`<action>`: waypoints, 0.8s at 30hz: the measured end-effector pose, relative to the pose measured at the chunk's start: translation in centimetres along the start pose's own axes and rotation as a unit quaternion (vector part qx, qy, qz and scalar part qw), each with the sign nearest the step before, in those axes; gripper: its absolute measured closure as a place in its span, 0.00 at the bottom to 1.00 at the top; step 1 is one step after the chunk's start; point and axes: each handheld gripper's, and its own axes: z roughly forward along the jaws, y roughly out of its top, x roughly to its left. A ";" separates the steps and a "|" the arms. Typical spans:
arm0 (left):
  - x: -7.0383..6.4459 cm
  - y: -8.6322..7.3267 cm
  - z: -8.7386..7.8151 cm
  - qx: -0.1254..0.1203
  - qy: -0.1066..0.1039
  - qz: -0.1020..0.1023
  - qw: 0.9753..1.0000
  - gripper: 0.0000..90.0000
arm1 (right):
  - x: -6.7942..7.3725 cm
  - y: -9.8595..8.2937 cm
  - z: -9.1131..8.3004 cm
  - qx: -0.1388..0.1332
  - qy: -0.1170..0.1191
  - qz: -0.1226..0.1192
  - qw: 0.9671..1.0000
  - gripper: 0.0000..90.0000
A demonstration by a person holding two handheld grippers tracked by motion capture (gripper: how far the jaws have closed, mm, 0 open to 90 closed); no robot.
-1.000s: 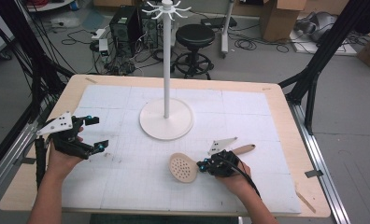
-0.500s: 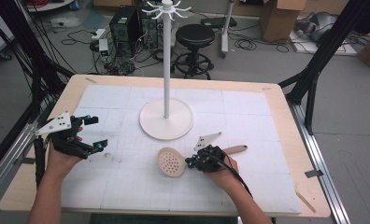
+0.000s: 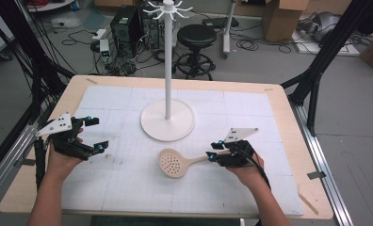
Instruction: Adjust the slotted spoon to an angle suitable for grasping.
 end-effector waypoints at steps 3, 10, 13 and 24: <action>0.0 0.0 0.1 0.002 0.000 -0.001 1.000 0.02 | -1.2 -0.5 -1.3 0.007 -0.022 -0.009 1.000 0.54; 0.0 -0.1 0.1 0.004 0.000 -0.001 1.000 0.02 | -2.4 -1.0 -1.6 0.031 -0.036 -0.009 0.999 0.47; 0.0 -0.1 0.2 0.004 0.000 -0.001 1.000 0.02 | -2.5 -1.0 -1.1 0.043 -0.035 -0.018 0.998 0.46; 0.0 -0.1 0.1 0.004 0.000 0.000 1.000 0.02 | -2.7 -1.6 2.1 0.128 -0.013 -0.040 0.991 0.48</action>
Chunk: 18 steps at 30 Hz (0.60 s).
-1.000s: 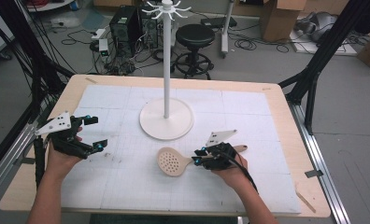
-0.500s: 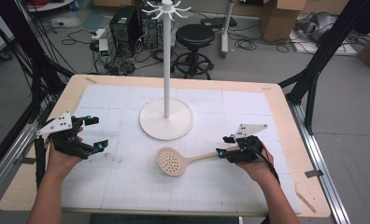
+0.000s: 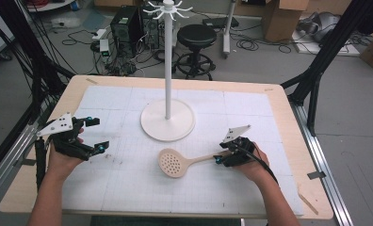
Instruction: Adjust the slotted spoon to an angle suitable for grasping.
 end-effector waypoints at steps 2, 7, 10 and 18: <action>0.0 0.0 0.0 -0.001 0.000 0.000 1.000 0.02 | 0.2 0.1 0.7 0.012 0.009 -0.017 1.000 0.51; 0.0 0.0 -0.1 -0.002 0.000 0.000 1.000 0.02 | 1.1 0.4 0.5 0.017 0.035 -0.041 0.998 0.64; 0.0 0.0 -0.1 -0.002 0.000 0.001 1.000 0.02 | 1.5 0.6 0.6 0.017 0.045 -0.051 0.998 0.68; 0.0 0.1 -0.1 -0.003 0.001 0.001 1.000 0.02 | 3.3 1.7 1.3 0.012 0.078 -0.090 0.993 0.80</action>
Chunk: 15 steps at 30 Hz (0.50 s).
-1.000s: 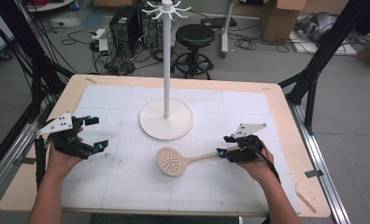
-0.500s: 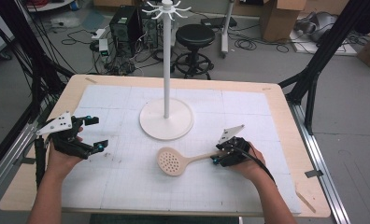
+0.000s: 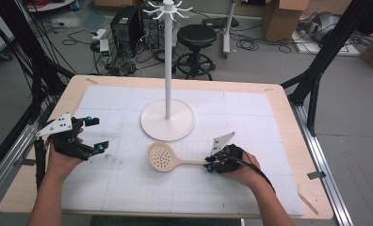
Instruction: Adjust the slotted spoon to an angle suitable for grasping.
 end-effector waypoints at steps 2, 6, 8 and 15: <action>0.0 0.0 0.0 0.000 0.000 0.000 1.000 0.02 | 0.3 0.5 0.4 -0.003 0.006 -0.009 1.000 0.82; 0.0 0.0 0.0 -0.001 0.000 0.001 1.000 0.02 | 0.5 1.3 1.0 -0.008 0.015 -0.018 1.000 0.83; 0.0 0.0 0.0 -0.002 -0.001 0.000 1.000 0.02 | 0.6 1.8 1.4 -0.012 0.016 -0.020 1.000 0.83; 0.0 0.1 -0.1 -0.005 0.000 0.000 1.000 0.02 | 1.2 4.2 3.2 -0.017 0.033 -0.037 0.999 0.83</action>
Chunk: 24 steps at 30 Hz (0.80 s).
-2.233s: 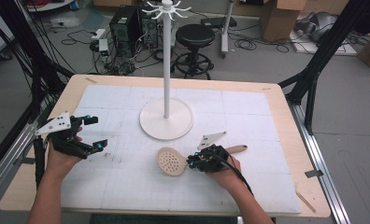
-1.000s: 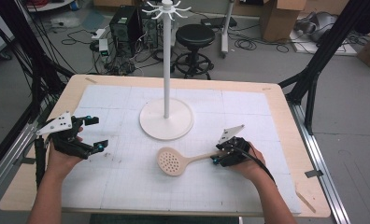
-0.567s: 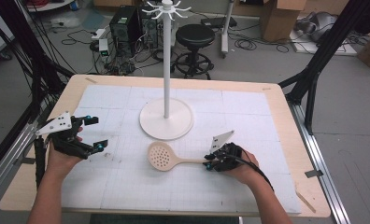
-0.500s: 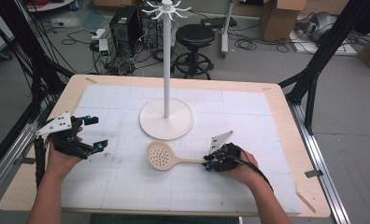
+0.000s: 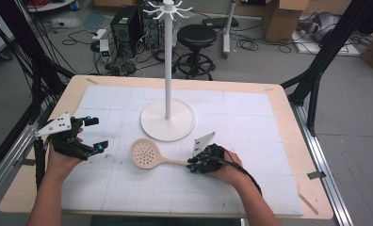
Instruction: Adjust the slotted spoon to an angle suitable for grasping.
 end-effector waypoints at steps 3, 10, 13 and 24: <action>0.0 0.0 -0.1 -0.001 0.001 0.000 1.000 0.02 | 0.1 0.6 0.4 0.002 -0.004 -0.007 1.000 0.82; 0.1 0.0 -0.3 -0.005 0.001 -0.002 1.000 0.02 | 0.1 -0.8 -2.3 -0.028 -0.025 0.023 0.999 0.63; 0.1 0.1 -0.3 -0.005 0.000 0.000 1.000 0.02 | 0.3 -1.8 -3.4 -0.027 -0.032 0.031 0.999 0.62; -0.1 0.0 0.0 0.003 0.001 0.001 1.000 0.02 | 1.1 -7.5 -5.8 -0.012 -0.042 0.076 0.996 0.64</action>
